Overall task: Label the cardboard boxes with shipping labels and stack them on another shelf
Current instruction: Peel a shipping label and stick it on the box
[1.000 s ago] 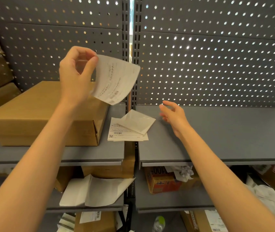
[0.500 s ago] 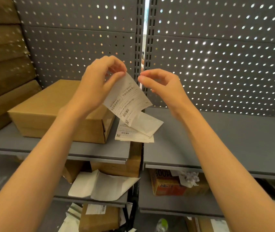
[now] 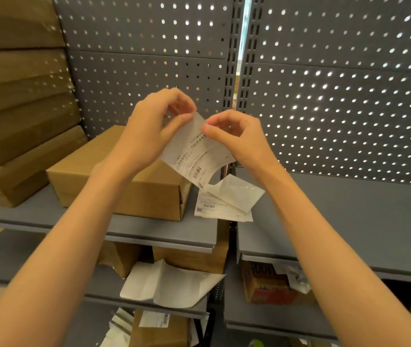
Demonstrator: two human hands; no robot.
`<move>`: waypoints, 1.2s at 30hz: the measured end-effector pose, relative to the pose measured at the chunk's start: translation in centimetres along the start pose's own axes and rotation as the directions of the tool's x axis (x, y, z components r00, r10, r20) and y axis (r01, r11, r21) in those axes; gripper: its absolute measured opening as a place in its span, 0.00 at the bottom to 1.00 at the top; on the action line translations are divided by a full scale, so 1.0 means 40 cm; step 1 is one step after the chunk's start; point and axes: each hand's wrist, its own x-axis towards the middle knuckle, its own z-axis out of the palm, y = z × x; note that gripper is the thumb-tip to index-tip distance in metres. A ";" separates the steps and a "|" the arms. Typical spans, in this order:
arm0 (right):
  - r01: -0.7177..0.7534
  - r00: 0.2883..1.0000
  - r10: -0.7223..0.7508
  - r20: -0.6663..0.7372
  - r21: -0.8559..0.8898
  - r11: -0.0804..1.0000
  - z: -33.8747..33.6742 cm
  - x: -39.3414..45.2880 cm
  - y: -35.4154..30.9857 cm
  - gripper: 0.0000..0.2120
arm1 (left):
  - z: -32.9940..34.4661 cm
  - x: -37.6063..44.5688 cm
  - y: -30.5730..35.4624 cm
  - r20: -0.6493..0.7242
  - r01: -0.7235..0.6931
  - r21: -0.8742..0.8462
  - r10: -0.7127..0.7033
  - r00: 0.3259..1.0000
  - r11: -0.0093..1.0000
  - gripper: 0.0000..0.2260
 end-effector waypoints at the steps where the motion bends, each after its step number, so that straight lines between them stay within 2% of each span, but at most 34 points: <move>1: 0.005 1.000 -0.005 -0.003 -0.006 1.000 0.012 0.005 -0.004 0.02 | -0.008 0.001 -0.012 -0.014 -0.001 -0.006 0.001 1.000 1.000 0.05; 5: 0.022 0.999 -0.023 -0.033 -0.009 1.000 0.076 0.033 -0.025 0.03 | -0.049 0.005 -0.073 -0.064 -0.028 -0.032 0.025 0.998 0.999 0.07; 7: 0.022 0.998 -0.022 -0.060 -0.008 1.000 0.119 0.050 -0.040 0.03 | -0.076 0.008 -0.106 -0.073 -0.035 -0.071 0.030 0.997 0.997 0.12; 9: 0.022 0.995 -0.023 -0.097 -0.005 1.000 0.165 0.066 -0.054 0.02 | -0.114 0.013 -0.143 -0.077 0.015 -0.165 -0.028 0.997 0.986 0.21; 11: 0.016 0.989 -0.012 -0.147 0.027 1.000 0.209 0.078 -0.063 0.01 | -0.155 0.018 -0.190 -0.076 0.059 -0.236 -0.079 0.994 0.970 0.24; 15: -0.002 0.965 0.036 -0.259 0.130 0.992 0.279 0.096 -0.079 0.01 | -0.205 0.011 -0.272 0.032 0.176 -0.299 -0.174 0.984 0.938 0.21; 19: -0.021 0.930 0.114 -0.348 0.260 0.965 0.330 0.103 -0.095 0.01 | -0.205 -0.004 -0.337 0.233 0.402 -0.518 -0.328 0.915 0.755 0.11; 21: -0.034 0.923 0.137 -0.359 0.279 0.960 0.350 0.104 -0.101 0.01 | -0.203 -0.006 -0.364 0.288 0.446 -0.576 -0.341 0.895 0.685 0.08; 23: -0.047 0.918 0.158 -0.364 0.296 0.954 0.365 0.106 -0.102 0.01 | -0.203 -0.006 -0.378 0.308 0.456 -0.600 -0.336 0.890 0.657 0.09; 27: -0.075 0.885 0.225 -0.407 0.352 0.933 0.379 0.120 -0.093 0.01 | -0.200 -0.002 -0.397 0.330 0.491 -0.590 -0.364 0.871 0.641 0.11; 31: -0.185 0.834 0.304 -0.461 0.285 0.940 0.379 0.136 -0.071 0.02 | -0.190 0.012 -0.411 0.328 0.501 -0.585 -0.378 0.866 0.639 0.11; 36: -0.293 0.792 0.288 -0.539 0.078 0.953 0.366 0.161 -0.030 0.01 | -0.171 0.030 -0.425 0.246 0.431 -0.487 -0.355 0.902 0.760 0.12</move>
